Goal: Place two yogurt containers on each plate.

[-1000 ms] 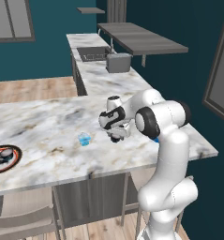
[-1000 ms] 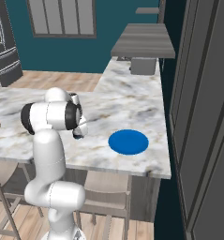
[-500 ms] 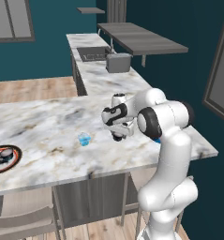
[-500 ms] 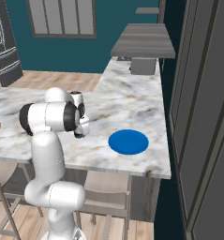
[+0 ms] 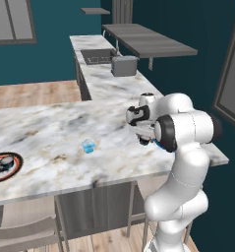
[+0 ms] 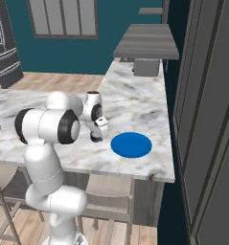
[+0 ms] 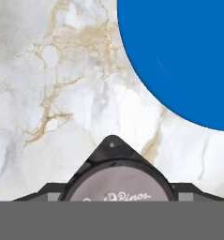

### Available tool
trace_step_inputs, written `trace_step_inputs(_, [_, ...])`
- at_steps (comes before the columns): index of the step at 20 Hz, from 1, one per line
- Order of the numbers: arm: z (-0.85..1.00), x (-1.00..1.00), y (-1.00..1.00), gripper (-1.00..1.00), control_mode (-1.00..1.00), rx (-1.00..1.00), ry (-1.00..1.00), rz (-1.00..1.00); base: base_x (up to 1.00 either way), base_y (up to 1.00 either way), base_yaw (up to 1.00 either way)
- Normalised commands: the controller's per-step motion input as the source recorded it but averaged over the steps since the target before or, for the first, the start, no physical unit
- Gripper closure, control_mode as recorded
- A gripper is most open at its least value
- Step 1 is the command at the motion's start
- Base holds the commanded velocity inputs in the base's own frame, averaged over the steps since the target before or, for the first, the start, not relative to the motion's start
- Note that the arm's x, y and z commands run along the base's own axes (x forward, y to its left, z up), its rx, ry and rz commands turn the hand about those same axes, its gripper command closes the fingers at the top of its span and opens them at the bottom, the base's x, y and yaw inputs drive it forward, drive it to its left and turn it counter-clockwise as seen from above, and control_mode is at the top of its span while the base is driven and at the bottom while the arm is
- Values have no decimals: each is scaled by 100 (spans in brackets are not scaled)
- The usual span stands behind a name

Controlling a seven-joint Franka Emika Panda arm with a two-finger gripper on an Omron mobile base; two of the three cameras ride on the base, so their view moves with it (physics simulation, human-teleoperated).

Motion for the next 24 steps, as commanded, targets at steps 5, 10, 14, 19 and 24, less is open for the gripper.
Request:
trace_step_inputs(5, [1,-1,-91,100,-100,-4,8,0,0,0,0])
trace_step_inputs(10, [-1,13,-86,100,-100,0,12,0,0,0,0])
trace_step_inputs(14, [-12,27,-40,100,-100,0,10,0,0,0,0])
trace_step_inputs(19, [-24,27,-9,100,-100,0,2,0,0,0,0])
trace_step_inputs(24, [-13,14,-2,-100,-100,0,0,0,0,0,0])
